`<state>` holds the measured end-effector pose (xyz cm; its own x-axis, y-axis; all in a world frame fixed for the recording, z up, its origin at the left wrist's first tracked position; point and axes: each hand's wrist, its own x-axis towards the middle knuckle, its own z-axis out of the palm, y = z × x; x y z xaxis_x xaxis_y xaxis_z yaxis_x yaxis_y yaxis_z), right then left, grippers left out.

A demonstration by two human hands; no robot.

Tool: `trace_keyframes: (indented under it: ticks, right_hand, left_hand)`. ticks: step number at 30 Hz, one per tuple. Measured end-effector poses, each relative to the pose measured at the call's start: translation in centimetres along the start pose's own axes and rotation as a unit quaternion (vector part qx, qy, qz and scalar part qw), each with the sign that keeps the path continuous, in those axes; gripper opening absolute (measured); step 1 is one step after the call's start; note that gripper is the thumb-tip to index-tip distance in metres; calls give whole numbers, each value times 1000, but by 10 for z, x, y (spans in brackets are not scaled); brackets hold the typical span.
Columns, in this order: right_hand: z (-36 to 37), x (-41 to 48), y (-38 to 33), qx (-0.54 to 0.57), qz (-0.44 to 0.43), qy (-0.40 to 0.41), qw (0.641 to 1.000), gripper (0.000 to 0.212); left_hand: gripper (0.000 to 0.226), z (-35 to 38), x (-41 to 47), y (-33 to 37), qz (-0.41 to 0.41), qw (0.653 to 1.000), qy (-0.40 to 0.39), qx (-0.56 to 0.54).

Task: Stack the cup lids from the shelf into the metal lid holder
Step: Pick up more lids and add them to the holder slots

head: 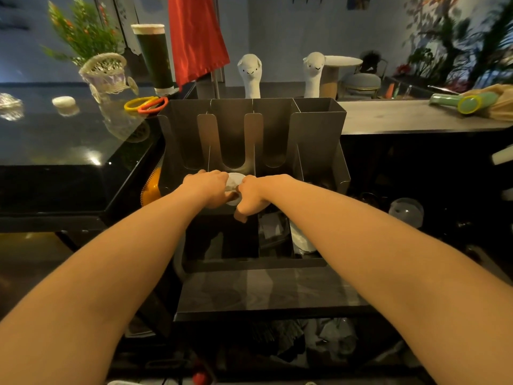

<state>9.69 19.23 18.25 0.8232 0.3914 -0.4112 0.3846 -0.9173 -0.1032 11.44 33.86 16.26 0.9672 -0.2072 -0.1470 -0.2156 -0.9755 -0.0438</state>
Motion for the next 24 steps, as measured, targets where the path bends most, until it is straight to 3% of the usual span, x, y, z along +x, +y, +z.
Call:
trace_keyframes:
  ticks: [3,7,9,13,18,22,24]
  right_hand:
    - [1,-3,3,19,-13,15,1000,76]
    - [5,-11,7,69,-28,44,996,88]
    - [7,-17,9,100,-38,70,992,92]
    - [12,-32,11,145,-67,150,976,82]
    - [26,-52,13,275,-91,237,927,53]
    - [40,-62,12,424,-48,267,864,41]
    - [48,-63,15,529,-12,249,811,32]
  left_hand:
    - [54,3,-7,2,-6,1000,21,12]
    - [61,7,-25,3,16,994,105,-7]
    - [52,12,-34,-1,47,978,201,-30]
    - [26,24,-52,-8,118,908,392,-92]
    - [29,32,-74,9,126,902,355,-211]
    - [57,44,-86,26,147,911,286,-259]
    - [70,52,-91,36,158,914,265,-264]
